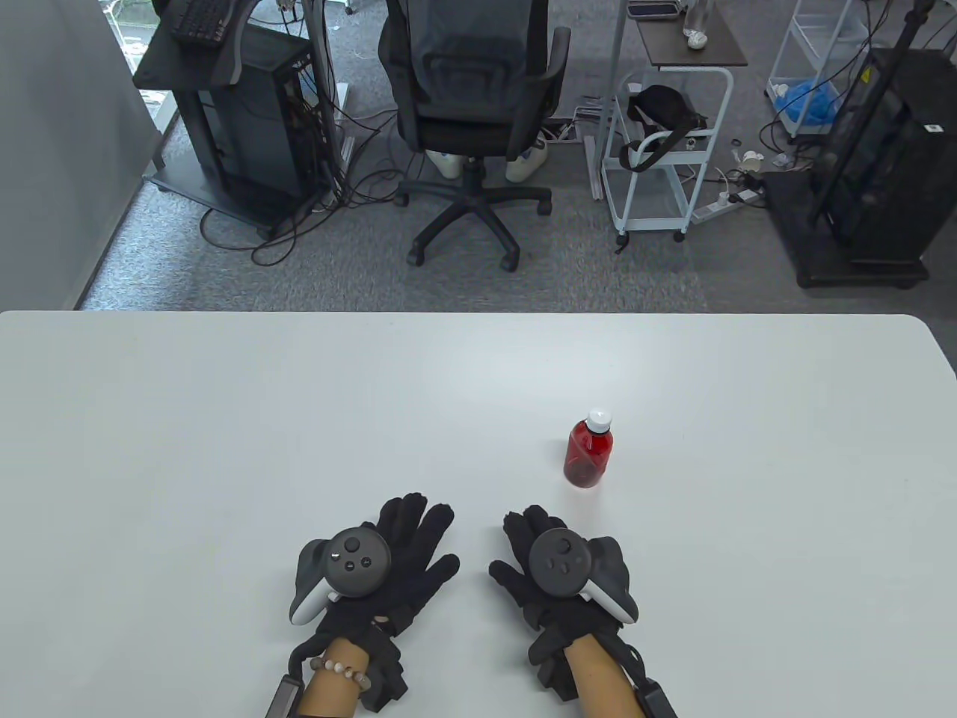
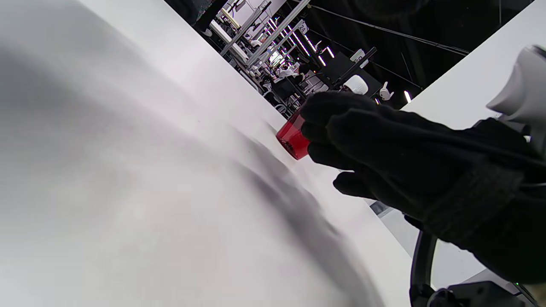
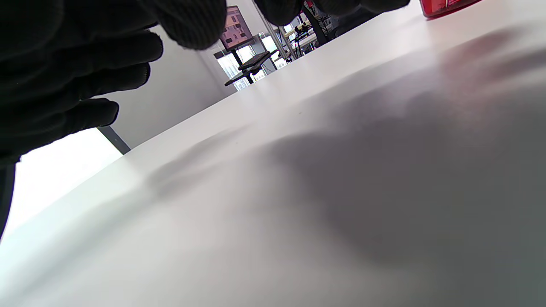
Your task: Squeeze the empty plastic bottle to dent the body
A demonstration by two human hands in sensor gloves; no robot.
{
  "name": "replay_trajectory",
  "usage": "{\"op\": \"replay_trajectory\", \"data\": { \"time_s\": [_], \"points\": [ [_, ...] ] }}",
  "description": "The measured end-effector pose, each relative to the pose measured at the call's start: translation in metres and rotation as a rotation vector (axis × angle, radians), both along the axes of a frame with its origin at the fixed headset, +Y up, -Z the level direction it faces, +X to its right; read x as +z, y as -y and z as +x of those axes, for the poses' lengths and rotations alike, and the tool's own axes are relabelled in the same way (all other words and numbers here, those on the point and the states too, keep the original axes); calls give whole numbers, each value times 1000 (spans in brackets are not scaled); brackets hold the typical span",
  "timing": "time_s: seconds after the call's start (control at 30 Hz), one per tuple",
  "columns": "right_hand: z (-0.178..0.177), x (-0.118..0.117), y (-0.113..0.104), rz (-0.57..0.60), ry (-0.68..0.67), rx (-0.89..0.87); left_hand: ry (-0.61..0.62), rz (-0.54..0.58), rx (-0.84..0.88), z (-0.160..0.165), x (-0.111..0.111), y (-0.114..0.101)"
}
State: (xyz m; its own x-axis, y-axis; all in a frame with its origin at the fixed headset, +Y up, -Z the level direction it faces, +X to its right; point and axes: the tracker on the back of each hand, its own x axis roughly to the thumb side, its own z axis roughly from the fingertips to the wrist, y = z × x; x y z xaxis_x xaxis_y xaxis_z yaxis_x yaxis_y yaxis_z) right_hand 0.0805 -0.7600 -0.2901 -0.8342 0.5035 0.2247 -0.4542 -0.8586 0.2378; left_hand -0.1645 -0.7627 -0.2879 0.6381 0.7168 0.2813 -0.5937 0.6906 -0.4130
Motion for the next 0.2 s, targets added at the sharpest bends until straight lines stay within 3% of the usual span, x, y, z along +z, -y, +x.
{"op": "replay_trajectory", "data": {
  "time_s": [0.2],
  "points": [
    [0,0,0,-14,-6,6,3,-14,4,0,0,0]
  ]
}}
